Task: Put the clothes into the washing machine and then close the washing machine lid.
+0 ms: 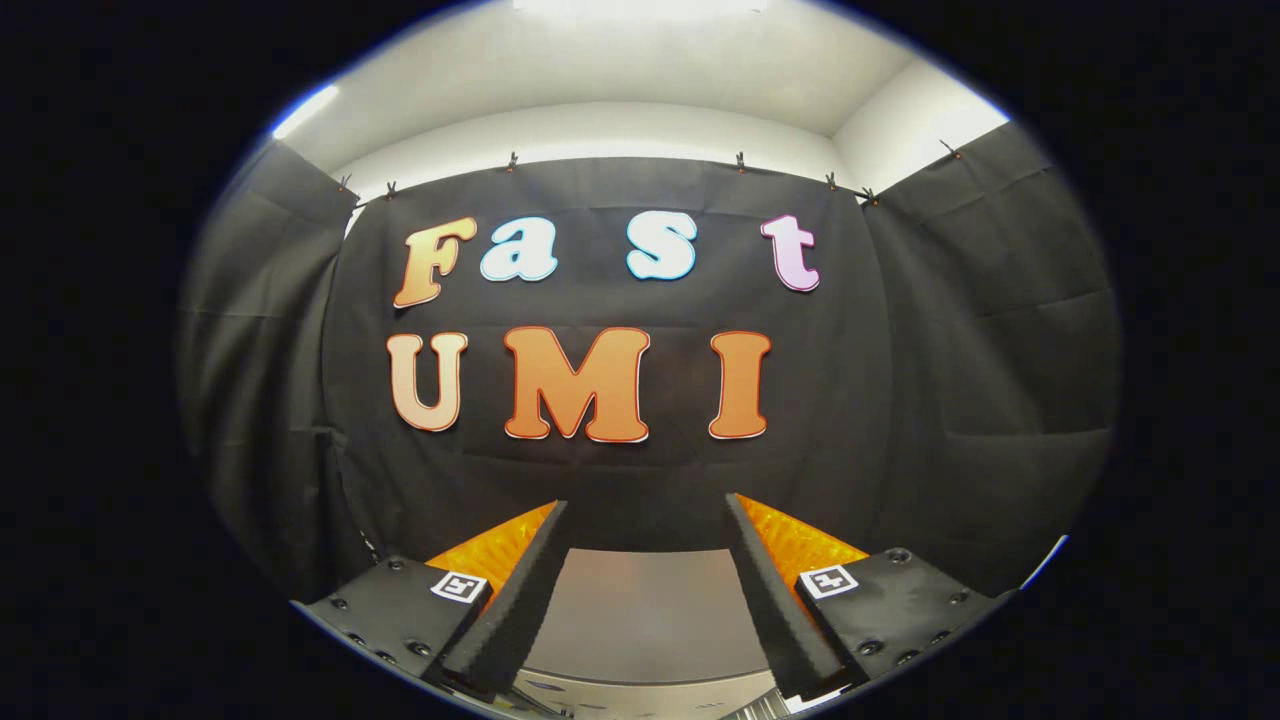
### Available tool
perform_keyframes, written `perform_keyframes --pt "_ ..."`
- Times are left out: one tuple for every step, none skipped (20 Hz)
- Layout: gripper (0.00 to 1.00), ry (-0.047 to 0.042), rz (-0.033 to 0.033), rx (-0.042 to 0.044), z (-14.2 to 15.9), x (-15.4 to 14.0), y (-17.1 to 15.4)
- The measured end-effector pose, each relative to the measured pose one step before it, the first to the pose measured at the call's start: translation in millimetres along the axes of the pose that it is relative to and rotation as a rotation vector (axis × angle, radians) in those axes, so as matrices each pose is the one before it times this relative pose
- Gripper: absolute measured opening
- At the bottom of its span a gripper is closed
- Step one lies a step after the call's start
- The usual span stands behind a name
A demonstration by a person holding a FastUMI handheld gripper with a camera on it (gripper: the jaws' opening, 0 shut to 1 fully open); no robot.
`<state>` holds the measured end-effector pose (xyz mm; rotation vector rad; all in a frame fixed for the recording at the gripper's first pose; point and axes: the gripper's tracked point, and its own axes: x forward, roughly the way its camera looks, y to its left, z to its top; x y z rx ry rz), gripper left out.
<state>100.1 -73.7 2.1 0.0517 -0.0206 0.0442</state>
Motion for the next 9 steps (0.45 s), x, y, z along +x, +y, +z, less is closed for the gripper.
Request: perform_keyframes --pt "0.98 0.00092 -0.00143 -0.00432 -0.14 -0.20 -0.61" --pt "0.98 0.00509 -0.00127 -0.00520 -1.34 -0.23 -0.07" --pt "0.98 0.00429 -0.00259 -0.00349 -1.46 0.65 -0.15" --pt "0.98 0.00189 0.00133 -0.00191 -1.70 -0.63 1.29" --pt "0.98 0.00189 -0.00123 -0.00125 0.30 -0.20 2.37" --pt "0.98 0.00228 -0.00037 -0.00215 0.09 0.33 0.98" --pt "0.98 -0.00221 -0.00183 -0.00149 0.71 0.97 1.80" --pt "0.98 -0.00682 0.00288 -0.00405 2.37 -0.36 1.77" --pt "0.98 -0.00269 -0.00488 -0.00705 3.71 0.74 0.97"
